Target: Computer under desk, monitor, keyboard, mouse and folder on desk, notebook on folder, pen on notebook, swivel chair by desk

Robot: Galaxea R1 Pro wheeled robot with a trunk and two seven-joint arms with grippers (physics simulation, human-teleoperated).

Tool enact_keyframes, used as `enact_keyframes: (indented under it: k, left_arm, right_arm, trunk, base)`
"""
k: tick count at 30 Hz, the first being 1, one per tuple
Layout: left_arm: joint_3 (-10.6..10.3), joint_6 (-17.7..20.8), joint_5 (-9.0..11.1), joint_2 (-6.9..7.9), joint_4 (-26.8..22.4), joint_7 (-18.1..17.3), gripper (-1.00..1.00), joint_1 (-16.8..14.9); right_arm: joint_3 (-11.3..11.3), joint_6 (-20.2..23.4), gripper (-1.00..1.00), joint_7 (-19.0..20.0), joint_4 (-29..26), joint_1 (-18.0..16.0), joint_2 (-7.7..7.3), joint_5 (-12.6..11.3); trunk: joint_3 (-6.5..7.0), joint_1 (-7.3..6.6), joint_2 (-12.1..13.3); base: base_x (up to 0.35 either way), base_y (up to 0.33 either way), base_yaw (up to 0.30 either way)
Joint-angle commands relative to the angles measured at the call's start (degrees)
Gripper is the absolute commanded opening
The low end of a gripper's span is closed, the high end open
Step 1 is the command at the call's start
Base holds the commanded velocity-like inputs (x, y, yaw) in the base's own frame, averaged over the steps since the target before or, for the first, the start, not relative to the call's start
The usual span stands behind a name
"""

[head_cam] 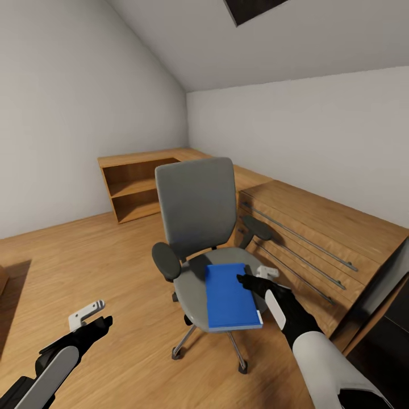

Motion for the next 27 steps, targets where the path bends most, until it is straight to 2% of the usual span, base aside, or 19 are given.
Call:
enact_keyframes:
  k: [1,16,27]
  left_arm:
    - [-0.1,0.1,0.3,0.07,-0.1,0.4,1.00,-0.1]
    - [-0.1,0.0,0.2,0.06,-0.1,0.4,1.00,-0.1]
    - [-0.9,0.0,0.1,0.05,0.6,0.4,1.00,-0.1]
  right_arm:
    - [-0.4,0.3,1.00,0.3,-0.3,0.0,0.07,-0.2]
    - [-0.4,0.3,1.00,0.4,-4.1,0.4,0.05,-0.3]
    - [-0.3,0.3,1.00,0.5,-4.2,0.4,0.05,-0.3]
  trunk:
    - [-0.06,-0.01,0.0]
    - [-0.06,-0.01,0.0]
    - [-0.06,-0.01,0.0]
  base:
    - [0.000,0.000,0.000]
    - [0.000,0.000,0.000]
    - [0.144,0.000,0.000]
